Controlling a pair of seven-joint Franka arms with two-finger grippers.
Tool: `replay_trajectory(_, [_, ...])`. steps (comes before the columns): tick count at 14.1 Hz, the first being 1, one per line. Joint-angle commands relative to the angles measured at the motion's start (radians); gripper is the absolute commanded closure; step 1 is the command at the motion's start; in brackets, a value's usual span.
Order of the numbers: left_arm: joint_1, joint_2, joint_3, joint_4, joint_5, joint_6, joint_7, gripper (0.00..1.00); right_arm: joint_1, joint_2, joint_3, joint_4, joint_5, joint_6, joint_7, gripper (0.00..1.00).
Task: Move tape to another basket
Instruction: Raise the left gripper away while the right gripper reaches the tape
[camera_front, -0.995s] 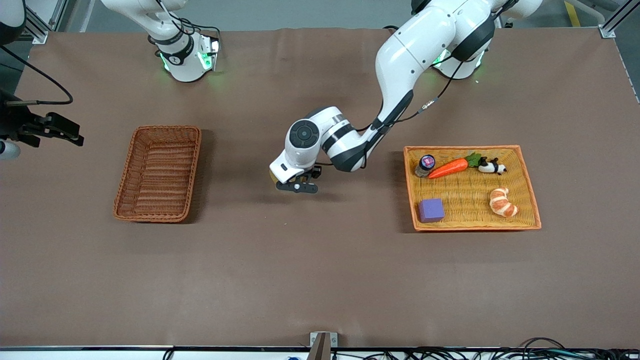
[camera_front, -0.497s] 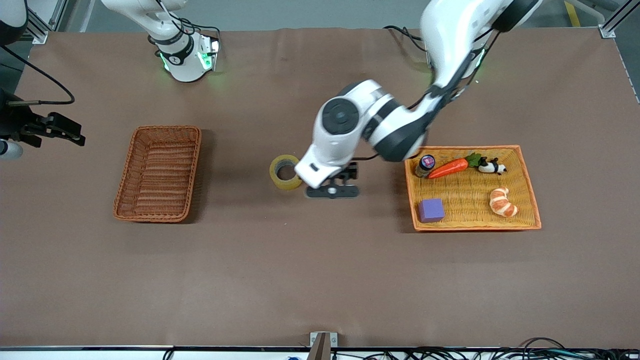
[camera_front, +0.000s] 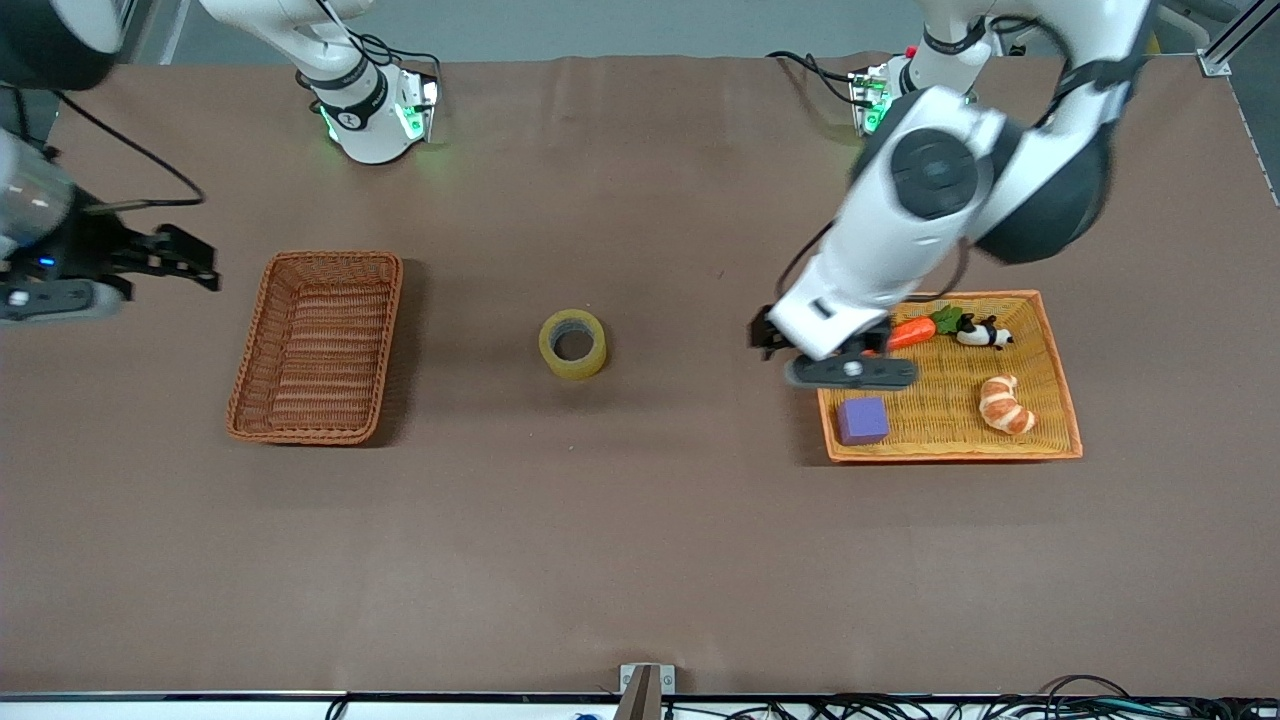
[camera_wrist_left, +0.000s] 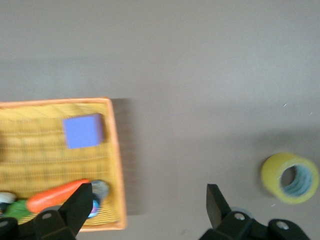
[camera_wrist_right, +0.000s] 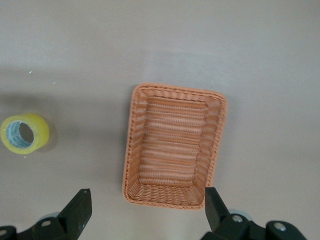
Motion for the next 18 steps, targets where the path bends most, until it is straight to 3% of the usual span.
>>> replay_trajectory(1, [0.022, -0.193, 0.084, -0.167, -0.035, 0.015, 0.156, 0.0, 0.071, 0.037, -0.003, -0.077, 0.014, 0.079, 0.011, 0.0])
replay_trajectory(4, [0.018, -0.254, 0.22, -0.184, -0.088, -0.009, 0.179, 0.0, 0.128, 0.089, 0.04, -0.13, 0.015, 0.176, 0.128, 0.0])
replay_trajectory(6, [0.012, -0.294, 0.324, -0.179, -0.188, -0.059, 0.223, 0.0, 0.131, 0.123, 0.11, -0.187, 0.015, 0.228, 0.243, 0.0])
replay_trajectory(8, [0.012, -0.323, 0.395, -0.178, -0.19, -0.088, 0.327, 0.0, 0.154, 0.148, 0.167, -0.285, 0.014, 0.378, 0.337, 0.0])
replay_trajectory(11, [0.031, -0.333, 0.457, -0.118, -0.182, -0.19, 0.464, 0.0, 0.233, 0.243, 0.18, -0.315, 0.012, 0.5, 0.465, 0.0])
replay_trajectory(14, [0.041, -0.343, 0.445, -0.092, -0.121, -0.249, 0.463, 0.0, 0.295, 0.336, 0.203, -0.315, 0.015, 0.616, 0.593, 0.0])
replay_trajectory(16, [0.057, -0.35, 0.399, -0.094, -0.089, -0.266, 0.419, 0.0, 0.307, 0.388, 0.247, -0.318, 0.014, 0.679, 0.673, 0.0])
replay_trajectory(18, [0.1, -0.357, 0.33, -0.101, -0.061, -0.264, 0.383, 0.0, 0.318, 0.399, 0.252, -0.357, 0.014, 0.737, 0.673, 0.0])
